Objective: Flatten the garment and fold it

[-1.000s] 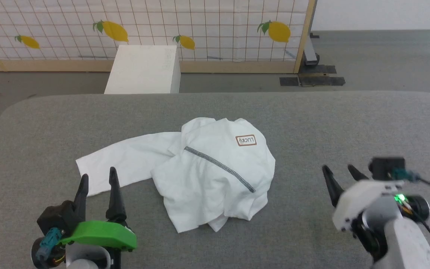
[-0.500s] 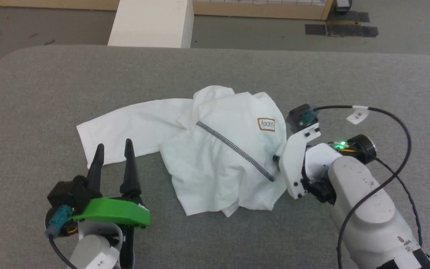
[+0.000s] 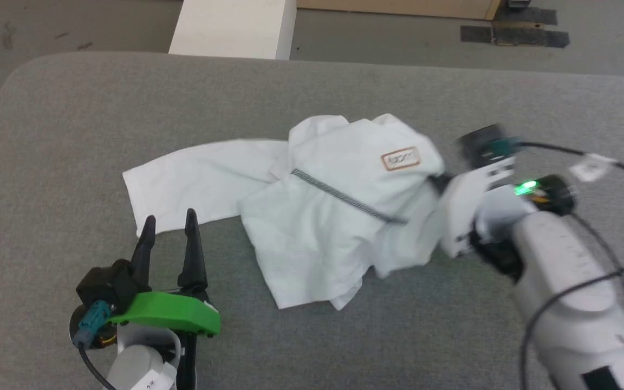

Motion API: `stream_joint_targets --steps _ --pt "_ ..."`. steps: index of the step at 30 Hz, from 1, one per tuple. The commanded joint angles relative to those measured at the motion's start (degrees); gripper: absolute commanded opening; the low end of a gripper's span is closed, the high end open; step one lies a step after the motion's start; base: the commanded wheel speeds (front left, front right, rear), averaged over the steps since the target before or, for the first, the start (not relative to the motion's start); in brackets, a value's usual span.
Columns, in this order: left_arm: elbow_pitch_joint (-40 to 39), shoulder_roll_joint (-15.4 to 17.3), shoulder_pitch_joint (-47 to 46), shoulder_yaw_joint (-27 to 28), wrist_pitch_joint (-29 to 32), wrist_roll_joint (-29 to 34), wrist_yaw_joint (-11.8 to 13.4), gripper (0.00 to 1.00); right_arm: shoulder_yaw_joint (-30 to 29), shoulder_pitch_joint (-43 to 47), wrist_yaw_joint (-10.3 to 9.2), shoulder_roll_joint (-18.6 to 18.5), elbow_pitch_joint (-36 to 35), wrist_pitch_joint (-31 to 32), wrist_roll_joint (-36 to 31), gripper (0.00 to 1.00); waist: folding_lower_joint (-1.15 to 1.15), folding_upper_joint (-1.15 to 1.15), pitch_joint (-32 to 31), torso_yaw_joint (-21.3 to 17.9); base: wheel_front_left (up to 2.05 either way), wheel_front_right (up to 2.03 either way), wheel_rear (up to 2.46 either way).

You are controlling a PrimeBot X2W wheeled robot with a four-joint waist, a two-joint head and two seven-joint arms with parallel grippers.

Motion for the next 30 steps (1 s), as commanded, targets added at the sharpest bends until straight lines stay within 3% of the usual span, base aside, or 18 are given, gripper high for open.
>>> stream_joint_targets --steps 1,7,10,14,16,17,19,24,30 --pt "0.1 -0.2 0.6 0.2 -0.3 0.3 -0.3 1.00 -3.1 1.2 -0.11 -1.9 -1.9 -1.7 0.2 0.00 0.00 0.00 -2.9 -2.7 0.00 0.00 0.00" --pt "0.4 -0.6 1.7 0.3 -0.3 0.2 -0.3 1.00 -20.2 11.3 -0.11 -5.6 -12.1 -1.0 -3.6 0.00 0.00 0.00 -5.3 -4.3 0.00 0.00 0.00" --pt "0.9 -0.8 2.0 0.0 -0.3 0.0 -0.5 1.00 -29.9 18.8 -0.11 -3.6 -17.0 1.8 -6.4 0.00 0.00 0.00 -5.8 -4.3 0.00 0.00 0.00" --pt "1.5 -0.9 2.5 -0.1 -0.3 -0.2 -0.6 1.00 -37.0 25.6 -0.11 0.5 -20.9 5.6 -8.5 0.00 0.00 0.00 -6.3 -4.3 0.00 0.00 0.00" --pt "1.8 -0.9 2.8 0.1 -0.3 -0.4 -0.5 1.00 -37.7 26.7 -0.11 1.6 -22.7 4.5 -8.0 0.26 0.00 0.00 -6.7 -4.5 0.00 0.00 0.00" --pt "1.9 -0.9 2.9 0.2 -0.3 -0.4 -0.5 1.00 -37.6 26.9 -0.11 1.9 -23.5 3.5 -7.7 1.00 0.00 0.00 -6.9 -4.6 0.00 0.00 0.00" --pt "2.5 -0.9 2.9 -0.2 -0.2 -0.9 -0.7 1.00 -38.4 26.9 -0.11 2.3 -26.4 -0.4 -6.8 1.00 0.00 0.00 -7.4 -4.6 0.00 0.00 0.00" --pt "2.7 -1.0 -2.0 -4.8 7.0 -5.6 -2.1 1.00 -42.4 28.9 -0.11 2.5 -31.1 -10.4 -3.6 1.00 0.00 0.00 -7.8 -3.9 0.00 0.00 0.00" --pt "4.6 -1.1 -13.2 -15.3 25.3 -13.6 2.4 1.00 -40.3 31.4 -0.11 2.5 -31.4 -12.7 -0.7 1.00 0.00 0.00 -6.2 -6.7 0.00 0.00 0.00"
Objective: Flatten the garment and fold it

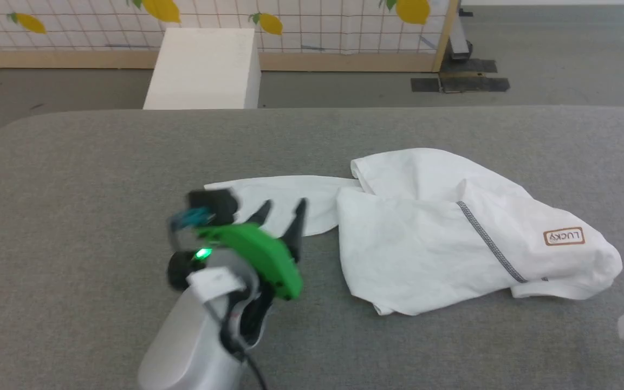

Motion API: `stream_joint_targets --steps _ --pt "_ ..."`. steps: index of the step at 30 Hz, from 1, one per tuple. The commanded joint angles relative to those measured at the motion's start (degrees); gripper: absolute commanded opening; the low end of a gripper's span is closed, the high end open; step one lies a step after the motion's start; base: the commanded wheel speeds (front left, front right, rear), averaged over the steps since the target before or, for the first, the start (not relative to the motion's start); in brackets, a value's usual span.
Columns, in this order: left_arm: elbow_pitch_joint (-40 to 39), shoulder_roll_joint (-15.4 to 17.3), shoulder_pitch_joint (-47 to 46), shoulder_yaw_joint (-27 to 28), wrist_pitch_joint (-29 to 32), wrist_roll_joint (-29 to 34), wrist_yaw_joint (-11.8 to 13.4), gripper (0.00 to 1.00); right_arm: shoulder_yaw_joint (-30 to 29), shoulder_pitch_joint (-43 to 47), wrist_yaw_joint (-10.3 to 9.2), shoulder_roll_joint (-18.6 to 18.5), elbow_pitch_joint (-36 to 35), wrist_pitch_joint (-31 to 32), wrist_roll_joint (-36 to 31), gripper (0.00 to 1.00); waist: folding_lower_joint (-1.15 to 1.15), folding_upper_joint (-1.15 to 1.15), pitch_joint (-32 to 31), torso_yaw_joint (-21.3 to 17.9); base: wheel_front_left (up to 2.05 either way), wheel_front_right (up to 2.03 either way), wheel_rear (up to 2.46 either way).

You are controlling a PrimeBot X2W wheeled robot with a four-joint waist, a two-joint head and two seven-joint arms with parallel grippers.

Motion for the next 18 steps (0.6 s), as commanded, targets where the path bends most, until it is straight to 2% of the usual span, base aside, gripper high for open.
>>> stream_joint_targets --steps 1,5,7,12,13,14,18 --pt "0.8 -0.2 -3.3 -2.1 3.1 -0.4 0.9 1.00 0.7 0.4 -0.08 0.0 0.1 -0.4 0.6 1.00 0.00 0.00 1.6 -2.8 0.00 0.00 0.00" --pt "6.7 0.0 -8.5 -8.8 16.5 0.6 2.7 1.00 2.3 -0.2 -0.08 0.0 0.2 -2.0 1.3 1.00 0.00 0.00 3.0 -7.0 0.00 0.00 0.00" --pt "9.5 0.4 -9.7 -10.6 20.9 1.7 3.5 1.00 2.9 -0.7 -0.08 0.0 0.4 -2.7 1.5 1.00 0.00 0.00 4.0 -9.2 0.00 0.00 0.00" --pt "13.6 1.5 -9.4 -11.2 25.3 1.3 4.3 1.00 2.9 -0.8 -0.08 0.0 1.4 -4.2 1.9 1.00 0.00 0.00 5.4 -13.3 0.00 0.00 0.00" --pt "13.7 1.7 -9.2 -10.9 25.0 1.1 4.3 0.36 2.6 -0.6 -0.08 0.0 1.6 -4.6 2.0 1.00 0.00 0.00 5.5 -13.6 0.00 0.00 0.00" --pt "13.5 1.7 -9.0 -10.4 24.7 0.4 4.1 0.00 2.3 -0.3 -0.08 0.0 1.8 -4.8 1.9 1.00 0.00 0.00 5.6 -13.8 0.00 0.00 0.00" --pt "10.9 1.4 -7.4 -7.9 22.7 -3.4 2.7 0.00 1.7 0.7 -0.08 0.0 3.0 -5.3 2.1 1.00 0.00 0.00 5.4 -13.6 0.00 0.00 0.00"
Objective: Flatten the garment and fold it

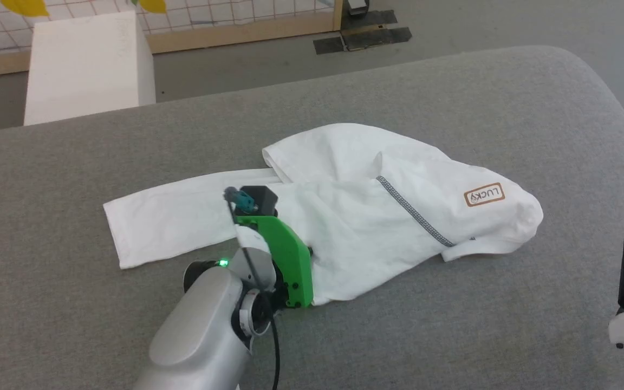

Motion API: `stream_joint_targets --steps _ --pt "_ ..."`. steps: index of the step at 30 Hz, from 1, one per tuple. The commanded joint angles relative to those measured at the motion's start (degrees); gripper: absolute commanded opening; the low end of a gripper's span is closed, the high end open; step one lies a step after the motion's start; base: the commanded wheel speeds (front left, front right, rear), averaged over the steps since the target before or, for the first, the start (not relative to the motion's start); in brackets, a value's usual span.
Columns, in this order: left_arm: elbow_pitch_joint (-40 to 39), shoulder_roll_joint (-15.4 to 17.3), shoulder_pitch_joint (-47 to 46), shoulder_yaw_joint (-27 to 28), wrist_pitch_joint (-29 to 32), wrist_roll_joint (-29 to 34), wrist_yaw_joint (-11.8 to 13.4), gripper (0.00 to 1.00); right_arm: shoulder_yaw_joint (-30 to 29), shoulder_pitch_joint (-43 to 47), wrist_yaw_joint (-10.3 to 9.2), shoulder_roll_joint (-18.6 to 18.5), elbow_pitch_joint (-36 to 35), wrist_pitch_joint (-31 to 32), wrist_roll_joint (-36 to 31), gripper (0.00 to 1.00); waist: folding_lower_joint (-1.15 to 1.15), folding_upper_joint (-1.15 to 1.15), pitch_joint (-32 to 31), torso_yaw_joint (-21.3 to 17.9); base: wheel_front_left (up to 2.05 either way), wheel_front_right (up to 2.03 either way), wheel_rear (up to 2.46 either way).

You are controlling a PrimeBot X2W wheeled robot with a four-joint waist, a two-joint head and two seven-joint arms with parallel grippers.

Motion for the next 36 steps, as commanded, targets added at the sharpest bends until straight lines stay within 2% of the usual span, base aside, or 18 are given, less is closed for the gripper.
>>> stream_joint_targets --steps 1,5,8,12,18,23,25,27,28,29,31,34,36 --pt "-1.6 0.1 1.3 1.3 -1.3 -1.7 -0.5 0.00 -0.3 0.8 -0.08 0.0 0.6 -0.4 0.5 1.00 0.00 0.00 0.6 -0.3 0.00 0.00 0.00" --pt "-7.6 0.1 2.5 5.2 -5.8 -4.4 -0.4 0.00 -0.2 1.1 -0.08 0.0 1.2 -0.4 0.4 1.00 0.00 0.00 -0.5 2.8 0.00 0.00 0.00" --pt "-12.1 0.8 3.0 9.5 -9.9 -5.5 1.2 0.00 0.6 0.9 -0.08 0.0 1.1 -0.2 0.3 1.00 0.00 0.00 -1.6 5.6 0.00 0.00 0.00" --pt "-16.0 3.8 5.7 17.6 -15.6 -5.8 5.7 0.00 2.5 0.0 -0.08 0.0 0.4 0.4 0.1 1.00 0.00 0.00 -2.8 9.1 0.00 0.00 0.00" --pt "-17.8 7.5 16.0 31.0 -22.2 -7.7 13.2 0.00 4.7 -0.3 -0.08 0.0 -0.1 1.0 -0.1 1.00 0.00 0.00 -4.0 13.5 0.00 0.00 0.00" --pt "-16.7 6.1 23.1 40.8 -26.4 -11.8 16.9 0.00 5.8 0.0 -0.08 0.0 0.2 1.1 0.1 1.00 0.00 0.00 -3.8 15.5 0.00 0.00 0.00" --pt "-14.9 5.3 25.2 43.9 -27.7 -13.6 17.3 0.00 6.8 0.0 -0.08 0.0 0.6 1.2 0.1 1.00 0.00 0.00 -3.7 15.8 0.00 0.00 0.00" --pt "-13.4 4.6 26.0 44.7 -28.0 -14.7 16.6 0.00 7.9 0.0 -0.08 0.0 1.0 1.3 0.1 1.00 0.00 0.00 -3.6 16.1 0.00 0.00 0.00" --pt "-13.1 4.3 25.8 44.4 -28.3 -15.0 15.7 0.15 8.2 0.0 -0.08 0.0 1.2 1.4 0.1 1.00 0.00 0.00 -3.6 16.4 0.00 0.00 0.00" --pt "-13.2 4.1 25.5 44.2 -28.7 -15.1 14.8 1.00 8.5 0.0 -0.08 0.0 1.3 1.6 0.0 1.00 0.00 0.00 -3.7 16.7 0.00 0.00 0.00" --pt "-14.1 4.9 24.7 42.4 -30.7 -13.5 12.0 1.00 9.4 -0.1 -0.08 0.0 1.5 2.1 -0.3 1.00 0.00 0.00 -3.9 17.1 0.00 0.00 0.00" --pt "-17.8 7.5 22.8 38.8 -38.2 -7.1 7.1 1.00 12.0 -0.5 -0.08 0.0 1.0 4.4 -1.6 1.00 0.00 0.00 -4.0 17.8 0.00 0.00 0.00" --pt "-19.8 8.4 22.0 36.4 -43.3 -3.0 4.8 1.00 14.9 -0.8 -0.08 0.0 0.6 7.7 -3.8 1.00 0.00 0.00 -3.9 18.2 0.00 0.00 0.00"
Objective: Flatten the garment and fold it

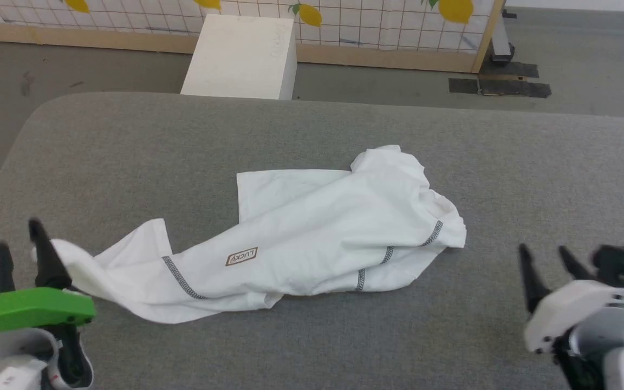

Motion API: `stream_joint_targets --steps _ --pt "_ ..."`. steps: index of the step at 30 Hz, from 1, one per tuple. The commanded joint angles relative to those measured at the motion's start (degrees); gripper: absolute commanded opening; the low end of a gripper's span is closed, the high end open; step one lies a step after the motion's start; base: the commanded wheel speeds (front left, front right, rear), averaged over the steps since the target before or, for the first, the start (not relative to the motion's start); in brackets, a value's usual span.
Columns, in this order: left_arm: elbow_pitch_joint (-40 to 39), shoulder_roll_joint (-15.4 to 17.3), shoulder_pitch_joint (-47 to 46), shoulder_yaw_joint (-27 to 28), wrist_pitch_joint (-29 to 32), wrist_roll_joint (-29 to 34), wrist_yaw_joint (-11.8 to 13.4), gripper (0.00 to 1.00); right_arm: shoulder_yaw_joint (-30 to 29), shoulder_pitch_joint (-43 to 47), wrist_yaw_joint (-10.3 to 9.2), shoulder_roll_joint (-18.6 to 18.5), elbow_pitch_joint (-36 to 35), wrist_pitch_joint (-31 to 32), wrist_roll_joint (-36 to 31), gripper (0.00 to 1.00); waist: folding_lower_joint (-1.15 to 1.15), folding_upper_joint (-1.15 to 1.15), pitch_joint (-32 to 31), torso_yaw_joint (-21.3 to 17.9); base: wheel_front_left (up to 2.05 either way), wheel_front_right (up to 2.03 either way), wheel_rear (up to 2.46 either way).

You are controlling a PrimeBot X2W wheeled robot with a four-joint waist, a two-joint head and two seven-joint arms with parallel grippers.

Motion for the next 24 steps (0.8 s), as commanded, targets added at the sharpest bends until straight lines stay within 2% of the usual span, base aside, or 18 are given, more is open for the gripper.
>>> stream_joint_targets --steps 1,5,9,13,20,21,22,23,24 --pt "-0.8 1.0 -1.0 -1.4 -2.5 3.4 -0.8 1.00 2.1 -1.2 -0.08 0.0 -0.2 2.4 -1.6 1.00 0.00 0.00 0.1 0.4 0.00 0.00 0.00" --pt "-2.7 1.8 -0.6 -6.2 -5.5 12.8 -2.5 1.00 9.2 -3.2 -0.08 0.0 1.5 11.7 -3.5 1.00 0.00 0.00 1.1 0.7 0.00 0.00 0.00" --pt "-3.3 -0.3 1.1 -8.8 -5.9 18.2 -2.6 1.00 14.4 -8.1 -0.08 0.0 5.3 18.9 -5.8 1.00 0.00 0.00 2.8 1.0 0.00 0.00 0.00" --pt "-3.2 -3.1 2.4 -8.7 -5.9 19.9 -3.0 1.00 16.8 -14.1 -0.08 0.0 10.7 21.8 -8.7 1.00 0.00 0.00 4.8 2.1 0.00 0.00 0.00" --pt "-3.1 -6.0 1.9 -7.9 -5.9 22.3 -4.7 1.00 17.1 -19.6 -0.08 0.0 20.7 22.8 -12.1 1.00 0.00 0.00 6.8 4.8 0.00 0.00 0.00" --pt "-2.9 -6.4 1.9 -7.7 -5.9 22.5 -4.9 1.00 16.9 -19.9 -0.08 0.0 22.1 23.1 -11.5 0.90 0.00 0.00 6.9 4.9 0.00 0.00 0.00" --pt "-2.9 -6.6 1.9 -7.5 -5.9 22.7 -5.1 1.00 17.2 -20.1 -0.08 0.0 22.7 23.1 -11.0 0.43 0.00 0.00 6.9 4.9 0.00 0.00 0.00" --pt "-2.8 -6.9 2.0 -7.1 -5.9 22.8 -5.2 1.00 17.9 -20.3 -0.08 0.0 23.3 22.5 -10.3 0.00 0.00 0.00 6.7 4.7 0.00 0.00 0.00" --pt "-2.7 -7.0 2.2 -6.6 -5.9 22.9 -5.3 1.00 18.3 -20.4 -0.08 0.0 23.6 22.1 -9.6 0.00 0.00 0.00 6.6 4.5 0.00 0.00 0.00"
